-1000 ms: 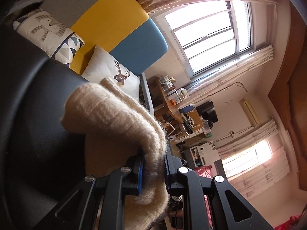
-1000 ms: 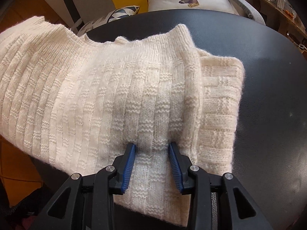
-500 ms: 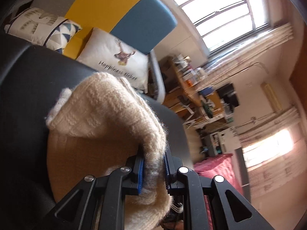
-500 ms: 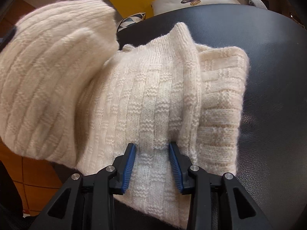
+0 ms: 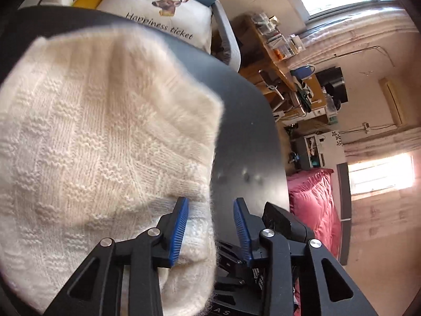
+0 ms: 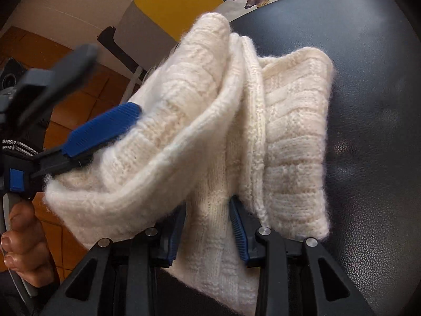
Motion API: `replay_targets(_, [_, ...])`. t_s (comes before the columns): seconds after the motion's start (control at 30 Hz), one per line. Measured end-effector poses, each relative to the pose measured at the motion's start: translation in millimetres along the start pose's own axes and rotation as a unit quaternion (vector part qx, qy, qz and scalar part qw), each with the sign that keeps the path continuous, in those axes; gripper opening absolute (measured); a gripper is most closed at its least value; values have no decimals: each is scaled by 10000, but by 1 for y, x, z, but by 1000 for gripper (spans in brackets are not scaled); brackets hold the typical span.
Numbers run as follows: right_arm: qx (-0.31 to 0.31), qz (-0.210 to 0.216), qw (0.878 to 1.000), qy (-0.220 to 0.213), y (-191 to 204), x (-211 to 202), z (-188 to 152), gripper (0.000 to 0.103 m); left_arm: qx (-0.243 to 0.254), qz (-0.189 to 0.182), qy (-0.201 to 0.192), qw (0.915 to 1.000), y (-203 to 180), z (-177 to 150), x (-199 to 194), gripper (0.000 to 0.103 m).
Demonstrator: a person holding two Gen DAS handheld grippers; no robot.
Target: Fold clothes
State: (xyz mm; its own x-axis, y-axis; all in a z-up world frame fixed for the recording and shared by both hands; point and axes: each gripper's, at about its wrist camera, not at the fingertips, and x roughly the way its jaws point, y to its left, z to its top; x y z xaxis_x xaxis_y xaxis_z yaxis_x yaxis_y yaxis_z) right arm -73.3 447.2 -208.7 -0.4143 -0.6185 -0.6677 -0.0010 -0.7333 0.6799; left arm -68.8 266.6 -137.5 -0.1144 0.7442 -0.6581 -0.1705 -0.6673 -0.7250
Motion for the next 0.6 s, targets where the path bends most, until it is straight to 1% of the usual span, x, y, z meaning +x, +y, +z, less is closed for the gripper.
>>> replay_targets(0.03, [75,110,9999,-39,-3,-1,0,35,-33,-202,-10,9998,-1,0,-6,38])
replay_targets(0.1, [219,301,9992,-114,-10,-2,0,33,-32,-425,-174,9989,-2,-2,-26,40])
replay_targets(0.13, [274,401,9987,-169,-12,-3,-1,33,-12,-539,-278,9982,-2,-4,-39,43])
replay_targets(0.17, [309,478,9981,-220,-14,-6,-2,33,23,-599,-432,9973,-1,-6,-53,44])
replay_targets(0.2, [325,506,9978,-280,-14,-11,-3,33,93,-565,-634,9963,2,-10,-70,46])
replay_targets(0.3, [171,393,9975,-565,-11,-40,-9,34,378,-52,-1152,9926,22,-27,-116,49])
replay_targets(0.33, [150,418,9969,-642,-10,-52,-10,36,487,130,-1168,9919,31,-34,-125,49])
replay_targets(0.37, [191,556,9957,-713,-8,-64,-12,37,598,314,-1151,9910,41,-42,-133,49])
replay_targets(0.4, [201,647,9946,-781,-4,-75,-12,38,766,547,-1166,9887,50,-51,-138,49])
replay_targets(0.43, [54,605,9946,-842,7,-86,-12,39,945,789,-1185,9853,59,-61,-142,49])
replay_targets(0.47, [-258,468,9945,-899,24,-96,-12,42,1139,945,-1189,9818,67,-72,-145,49])
replay_targets(0.53, [-921,234,9907,-977,57,-119,-13,44,1454,1076,-1225,9758,81,-91,-147,49])
replay_targets(0.57, [-1315,191,9871,-891,76,-126,-11,45,1665,1109,-1237,9719,85,-102,-147,49])
replay_targets(0.6, [-1681,128,9831,-711,98,-119,-5,47,1842,1138,-1219,9686,88,-109,-145,49])
